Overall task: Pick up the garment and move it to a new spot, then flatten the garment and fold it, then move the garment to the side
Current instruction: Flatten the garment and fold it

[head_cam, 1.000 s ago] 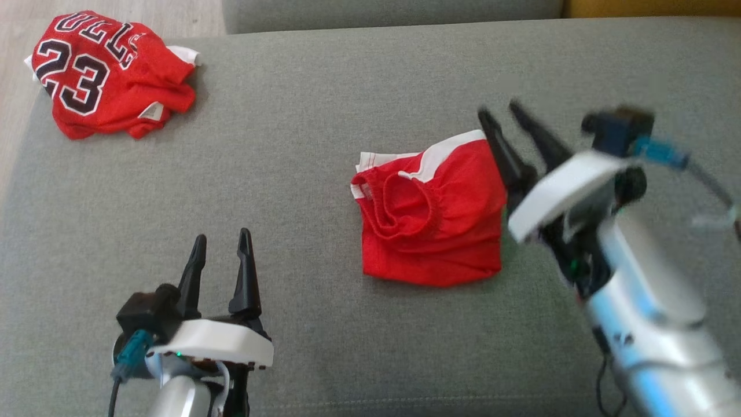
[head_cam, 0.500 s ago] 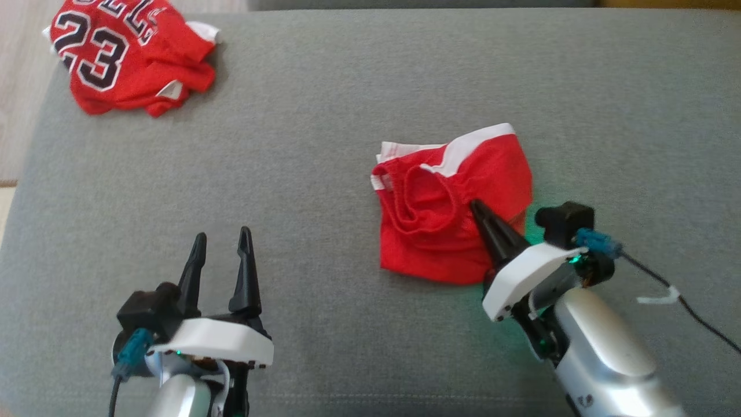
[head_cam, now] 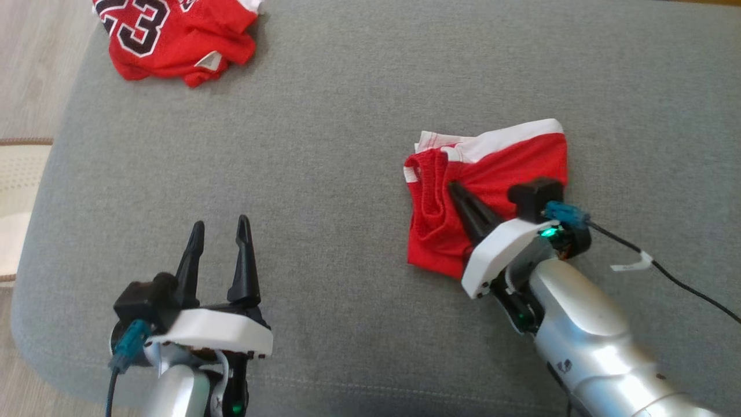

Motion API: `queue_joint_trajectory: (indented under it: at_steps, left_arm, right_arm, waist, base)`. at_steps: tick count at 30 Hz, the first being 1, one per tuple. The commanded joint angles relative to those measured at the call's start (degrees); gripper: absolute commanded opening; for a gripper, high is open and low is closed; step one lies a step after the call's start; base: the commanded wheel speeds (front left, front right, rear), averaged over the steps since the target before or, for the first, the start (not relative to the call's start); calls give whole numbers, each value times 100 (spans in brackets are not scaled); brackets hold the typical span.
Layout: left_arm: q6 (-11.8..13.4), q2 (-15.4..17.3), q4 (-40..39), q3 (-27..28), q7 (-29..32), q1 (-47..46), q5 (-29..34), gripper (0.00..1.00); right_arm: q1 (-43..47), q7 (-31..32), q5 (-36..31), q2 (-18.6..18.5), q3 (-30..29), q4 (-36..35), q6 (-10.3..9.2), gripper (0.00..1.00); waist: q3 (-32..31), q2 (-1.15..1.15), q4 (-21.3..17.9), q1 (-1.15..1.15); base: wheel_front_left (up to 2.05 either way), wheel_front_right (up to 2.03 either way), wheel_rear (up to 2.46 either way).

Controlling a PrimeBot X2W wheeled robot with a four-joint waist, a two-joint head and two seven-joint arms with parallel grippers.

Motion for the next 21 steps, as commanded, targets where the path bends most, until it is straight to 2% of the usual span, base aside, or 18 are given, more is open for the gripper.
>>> queue_joint_trajectory:
  at_steps: [1, 9, 16, 18, 19, 20, 21]
  left_arm:
    - [-33, 23, -192, 201, -70, -214, 64, 100]
    - [-32, -3, -171, 191, -70, -262, 72, 100]
    - [-32, 2, -177, 240, -70, -244, 99, 100]
    - [-36, 3, -197, 255, -70, -224, 110, 100]
    - [-40, 3, -205, 258, -70, -215, 114, 100]
    - [-43, 4, -211, 260, -70, -204, 121, 100]
    - [-46, 4, -219, 263, -70, -200, 128, 100]
  right_arm:
    - [-135, -76, 76, 129, 190, -74, -5, 0]
    - [-457, -274, 479, 130, 794, 315, -5, 0]
    - [-608, -586, 642, 131, 1021, 361, -5, 0]
    - [-620, -666, 618, 131, 1010, 298, -5, 26]
    - [-620, -698, 598, 131, 984, 249, -5, 42]
    - [-613, -721, 567, 131, 943, 203, -5, 61]
    - [-608, -739, 505, 131, 888, 158, -5, 85]
  waist:
    - [23, 0, 23, 0]
    - [76, 0, 11, 0]
    - [-1, 0, -143, 0]
    - [-51, 0, -231, 0]
    - [-80, 0, -281, 0]
    - [-107, 0, -334, 0]
    - [-137, 0, -387, 0]
  base:
    - [0, 0, 0]
    - [0, 0, 0]
    - [0, 0, 0]
    - [0, 0, 0]
    - [0, 0, 0]
    - [0, 0, 0]
    - [0, 0, 0]
